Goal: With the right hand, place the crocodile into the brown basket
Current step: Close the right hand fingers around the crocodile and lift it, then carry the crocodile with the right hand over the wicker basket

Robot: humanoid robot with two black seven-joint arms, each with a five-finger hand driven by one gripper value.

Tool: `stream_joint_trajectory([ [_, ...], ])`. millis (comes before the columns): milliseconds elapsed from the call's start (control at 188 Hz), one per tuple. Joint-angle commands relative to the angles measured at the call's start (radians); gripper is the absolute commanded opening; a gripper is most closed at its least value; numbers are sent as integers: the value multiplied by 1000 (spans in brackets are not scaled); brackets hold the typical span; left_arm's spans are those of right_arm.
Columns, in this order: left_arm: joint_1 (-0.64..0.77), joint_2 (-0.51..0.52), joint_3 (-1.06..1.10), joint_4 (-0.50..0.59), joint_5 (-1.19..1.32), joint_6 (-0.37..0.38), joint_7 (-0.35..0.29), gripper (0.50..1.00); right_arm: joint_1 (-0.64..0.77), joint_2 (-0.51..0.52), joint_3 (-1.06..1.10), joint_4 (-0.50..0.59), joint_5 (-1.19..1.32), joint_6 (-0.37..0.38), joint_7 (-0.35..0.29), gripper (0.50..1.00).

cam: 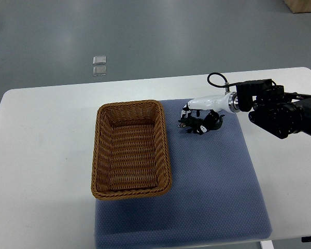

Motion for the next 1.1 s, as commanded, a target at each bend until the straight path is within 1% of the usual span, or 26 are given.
stream_joint_trajectory([
  [0,0,0,0,-1,0,0,0,1000,6,-1,2,2,0,0,2,507],
  [91,0,0,0,-1,1,0,0,1000,9,-2,5,2,2,0,8,500],
  [181,-1,0,0,-1,1,0,0,1000,21,-7,6,2,2,0,36,500],
  [336,0,0,0,0,1,0,0,1000,41,-21,14,3,17,1,59,500],
  [453,0,0,0,0,0,0,0,1000,62,-45,23,3,23,1,88,500],
  [549,0,0,0,0,0,0,0,1000,88,-62,23,6,26,0,127,500],
  [810,0,0,0,0,1,0,0,1000,139,-51,29,35,44,-2,127,500],
  [884,0,0,0,0,0,0,0,1000,157,-38,31,69,44,-11,127,500],
  [991,0,0,0,0,0,0,0,1000,177,-24,29,157,38,-34,127,500],
  [1092,-1,0,0,0,0,0,0,1000,196,-2,26,201,29,-41,127,500],
])
